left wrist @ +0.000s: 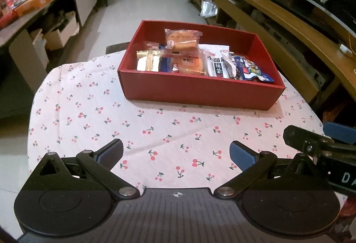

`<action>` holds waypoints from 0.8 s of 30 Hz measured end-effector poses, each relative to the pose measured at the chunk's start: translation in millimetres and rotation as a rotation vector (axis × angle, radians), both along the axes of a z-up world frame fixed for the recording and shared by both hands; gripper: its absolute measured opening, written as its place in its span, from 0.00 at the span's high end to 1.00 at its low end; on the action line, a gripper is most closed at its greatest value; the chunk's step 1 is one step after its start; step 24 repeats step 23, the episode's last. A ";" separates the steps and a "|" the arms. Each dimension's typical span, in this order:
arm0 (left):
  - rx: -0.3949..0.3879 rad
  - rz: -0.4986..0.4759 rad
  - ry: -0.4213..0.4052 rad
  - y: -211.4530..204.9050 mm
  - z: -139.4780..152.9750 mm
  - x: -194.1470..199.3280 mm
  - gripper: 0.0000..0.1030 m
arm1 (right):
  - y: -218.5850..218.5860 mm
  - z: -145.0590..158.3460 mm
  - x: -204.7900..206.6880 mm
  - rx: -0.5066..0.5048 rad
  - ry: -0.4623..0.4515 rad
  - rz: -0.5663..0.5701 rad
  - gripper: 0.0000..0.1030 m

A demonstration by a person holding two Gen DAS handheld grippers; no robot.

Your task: Organize snacks

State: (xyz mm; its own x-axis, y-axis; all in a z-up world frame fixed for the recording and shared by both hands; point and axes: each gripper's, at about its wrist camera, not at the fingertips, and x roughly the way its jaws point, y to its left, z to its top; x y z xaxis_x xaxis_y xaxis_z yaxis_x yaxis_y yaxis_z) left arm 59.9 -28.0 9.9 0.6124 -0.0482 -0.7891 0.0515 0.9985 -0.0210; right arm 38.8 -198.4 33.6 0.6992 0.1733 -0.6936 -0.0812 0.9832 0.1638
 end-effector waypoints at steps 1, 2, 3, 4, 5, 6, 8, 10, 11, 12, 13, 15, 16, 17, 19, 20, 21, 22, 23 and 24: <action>0.010 -0.001 -0.009 -0.4 0.7 -0.8 0.00 | -1.0 -0.1 0.6 0.001 0.001 0.003 0.10; 0.019 -0.001 -0.017 -1.1 1.6 -1.3 0.00 | -0.8 -0.1 0.5 0.002 0.001 0.004 0.10; 0.026 -0.003 -0.023 -1.6 2.2 -2.0 0.00 | -0.6 -0.1 0.6 0.003 0.002 0.005 0.10; 0.029 -0.004 -0.025 -1.8 2.2 -2.0 0.00 | -0.5 -0.4 0.7 0.003 0.003 0.006 0.10; 0.029 -0.004 -0.024 -1.4 2.1 -1.5 0.00 | -0.3 -0.7 0.7 0.001 0.004 0.006 0.10; 0.029 -0.004 -0.023 -1.1 1.7 -1.4 0.00 | -0.2 -1.1 0.6 0.000 0.006 0.007 0.10; 0.032 -0.002 -0.020 -0.9 0.9 -1.5 0.00 | 0.3 -1.9 0.8 -0.004 0.010 0.009 0.10; 0.042 0.002 -0.024 -1.3 0.6 -2.3 0.00 | 1.1 -2.4 0.6 -0.007 0.014 0.011 0.10; 0.047 0.002 -0.025 -1.4 0.3 -2.4 0.00 | 1.5 -2.7 0.7 -0.010 0.016 0.013 0.10; 0.050 0.002 -0.025 -1.5 0.2 -2.5 0.00 | 1.9 -2.9 1.3 -0.011 0.018 0.014 0.10; 0.051 0.003 -0.024 -1.4 -0.1 -2.7 0.00 | 2.1 -3.5 1.9 -0.012 0.018 0.015 0.10; 0.052 0.006 -0.021 -0.9 -0.8 -2.8 0.00 | 3.0 -4.0 2.0 -0.015 0.021 0.017 0.10; 0.056 0.008 -0.023 -1.0 -0.9 -3.4 0.00 | 3.3 -4.2 1.7 -0.017 0.022 0.018 0.10; 0.060 0.009 -0.023 -1.1 -1.0 -3.8 0.00 | 3.9 -4.5 1.4 -0.019 0.023 0.019 0.10; 0.066 0.012 -0.023 -1.1 -1.5 -4.6 0.00 | 4.3 -4.9 1.3 -0.022 0.025 0.021 0.10; 0.069 0.013 -0.024 -1.2 -1.6 -4.9 0.00 | 4.5 -5.0 0.9 -0.024 0.026 0.021 0.10; 0.073 0.013 -0.025 -1.6 -1.5 -5.1 0.00 | 4.7 -5.1 1.0 -0.025 0.026 0.022 0.10; 0.079 0.013 -0.029 -2.1 -1.1 -5.6 0.00 | 5.0 -5.0 1.1 -0.026 0.027 0.023 0.10; 0.083 0.014 -0.033 -2.1 -0.7 -5.8 0.00 | 5.1 -4.9 1.2 -0.026 0.027 0.023 0.10; 0.083 0.014 -0.033 -2.1 -0.7 -5.8 0.00 | 5.1 -4.9 1.2 -0.026 0.027 0.023 0.10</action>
